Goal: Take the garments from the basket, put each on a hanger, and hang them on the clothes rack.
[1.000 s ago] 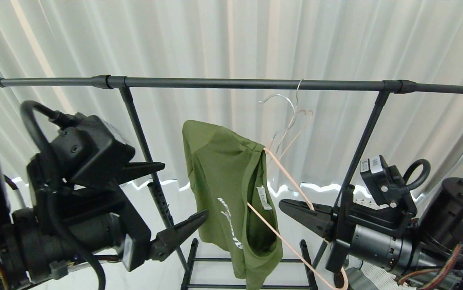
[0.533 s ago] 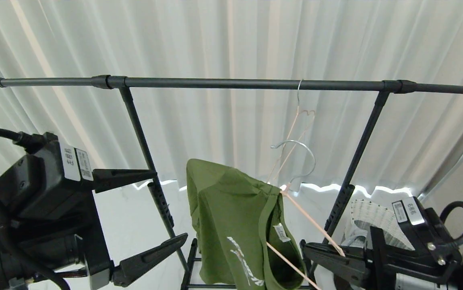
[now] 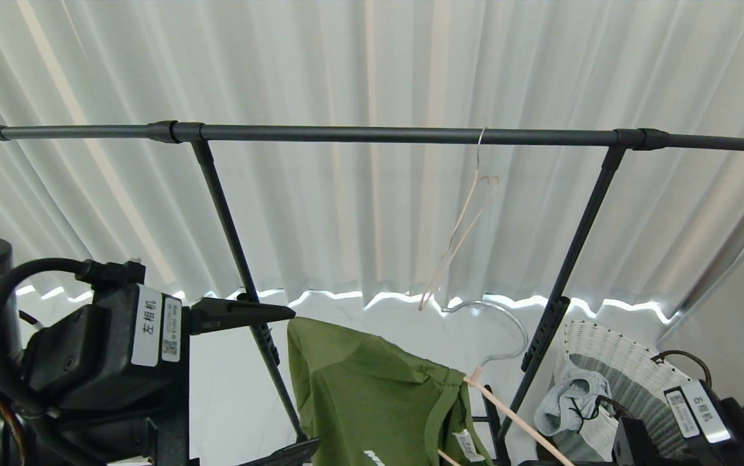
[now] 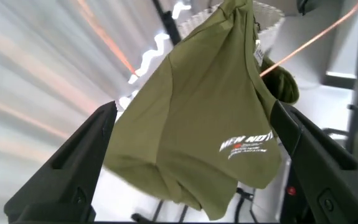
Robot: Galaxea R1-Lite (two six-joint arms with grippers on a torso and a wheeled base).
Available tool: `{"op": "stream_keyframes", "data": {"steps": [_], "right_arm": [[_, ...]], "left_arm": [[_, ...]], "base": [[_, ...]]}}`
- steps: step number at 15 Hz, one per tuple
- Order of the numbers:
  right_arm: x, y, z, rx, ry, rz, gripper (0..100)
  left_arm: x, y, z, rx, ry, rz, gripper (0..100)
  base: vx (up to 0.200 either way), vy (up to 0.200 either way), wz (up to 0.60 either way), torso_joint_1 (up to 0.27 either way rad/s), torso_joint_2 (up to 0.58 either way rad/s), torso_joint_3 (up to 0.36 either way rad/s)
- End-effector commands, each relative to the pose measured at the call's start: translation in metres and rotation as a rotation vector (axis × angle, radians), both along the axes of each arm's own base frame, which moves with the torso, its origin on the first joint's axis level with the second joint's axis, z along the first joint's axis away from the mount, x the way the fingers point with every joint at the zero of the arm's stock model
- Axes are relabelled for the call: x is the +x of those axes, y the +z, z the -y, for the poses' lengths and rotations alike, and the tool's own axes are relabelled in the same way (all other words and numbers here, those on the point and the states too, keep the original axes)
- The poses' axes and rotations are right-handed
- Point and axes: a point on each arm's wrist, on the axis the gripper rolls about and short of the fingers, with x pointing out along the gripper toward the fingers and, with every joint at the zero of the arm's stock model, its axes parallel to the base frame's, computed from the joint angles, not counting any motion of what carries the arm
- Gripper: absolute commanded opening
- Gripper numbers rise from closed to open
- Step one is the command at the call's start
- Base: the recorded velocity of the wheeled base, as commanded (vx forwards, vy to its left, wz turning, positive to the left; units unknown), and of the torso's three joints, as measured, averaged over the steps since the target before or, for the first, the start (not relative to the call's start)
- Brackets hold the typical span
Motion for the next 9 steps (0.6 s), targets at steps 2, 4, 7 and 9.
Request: {"op": "stream_keyframes", "data": {"steps": [2,4,7,9], "right_arm": [[-0.011,-0.007,0.001,-0.028,0.069,-0.021,0],[-0.014,-0.008,-0.001,-0.033,0.099,-0.006,0],[-0.020,-0.008,-0.005,-0.037,0.158,0.001,0],[-0.022,-0.010,-0.007,-0.044,0.178,-0.004,0]], "left_arm": [[0.006,-0.009,0.007,0.019,-0.053,-0.035,100],[0.006,-0.018,0.012,0.038,-0.131,-0.048,100],[0.012,-0.028,0.018,0.059,-0.187,-0.075,100],[0.012,-0.034,0.022,0.065,-0.219,-0.105,100]], "base": [[0.000,0.000,0.00,0.000,0.00,0.000],[0.000,0.000,0.00,0.000,0.00,0.000],[0.000,0.000,0.00,0.000,0.00,0.000],[0.000,0.000,0.00,0.000,0.00,0.000]]}}
